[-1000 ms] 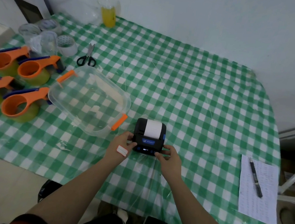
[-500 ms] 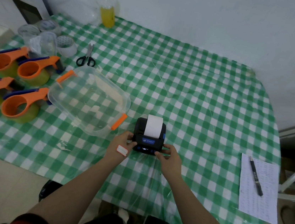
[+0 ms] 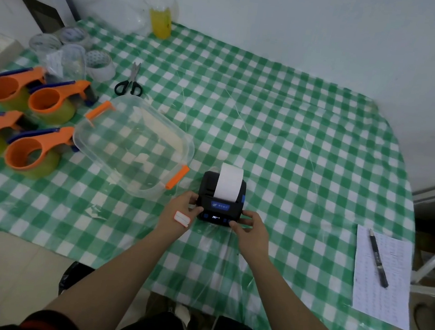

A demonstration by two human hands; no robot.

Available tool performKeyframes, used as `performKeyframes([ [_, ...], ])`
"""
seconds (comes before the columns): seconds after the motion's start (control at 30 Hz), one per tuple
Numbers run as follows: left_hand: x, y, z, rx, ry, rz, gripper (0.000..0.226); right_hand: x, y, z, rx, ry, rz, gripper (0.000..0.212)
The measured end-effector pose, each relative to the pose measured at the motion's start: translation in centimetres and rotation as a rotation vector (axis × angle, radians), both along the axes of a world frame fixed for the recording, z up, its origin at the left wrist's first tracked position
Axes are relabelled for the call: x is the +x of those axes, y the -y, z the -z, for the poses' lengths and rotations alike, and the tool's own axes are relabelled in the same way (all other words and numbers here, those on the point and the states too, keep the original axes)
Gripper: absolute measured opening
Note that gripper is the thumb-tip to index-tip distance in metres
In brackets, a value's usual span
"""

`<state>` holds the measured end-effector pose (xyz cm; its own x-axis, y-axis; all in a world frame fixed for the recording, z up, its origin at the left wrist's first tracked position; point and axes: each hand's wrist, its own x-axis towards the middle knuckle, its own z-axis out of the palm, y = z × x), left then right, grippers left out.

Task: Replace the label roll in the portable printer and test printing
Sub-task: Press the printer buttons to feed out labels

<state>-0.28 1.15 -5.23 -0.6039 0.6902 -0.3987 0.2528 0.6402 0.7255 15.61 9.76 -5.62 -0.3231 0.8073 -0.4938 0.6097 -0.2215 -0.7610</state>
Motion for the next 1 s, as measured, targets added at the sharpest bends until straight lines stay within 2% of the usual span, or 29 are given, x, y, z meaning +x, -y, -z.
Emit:
performKeyframes([
  [1.0,0.00,-0.11,0.26,-0.019,-0.006,-0.008,0.024,-0.02,-0.14,-0.12,-0.013,0.000,0.002,0.038],
])
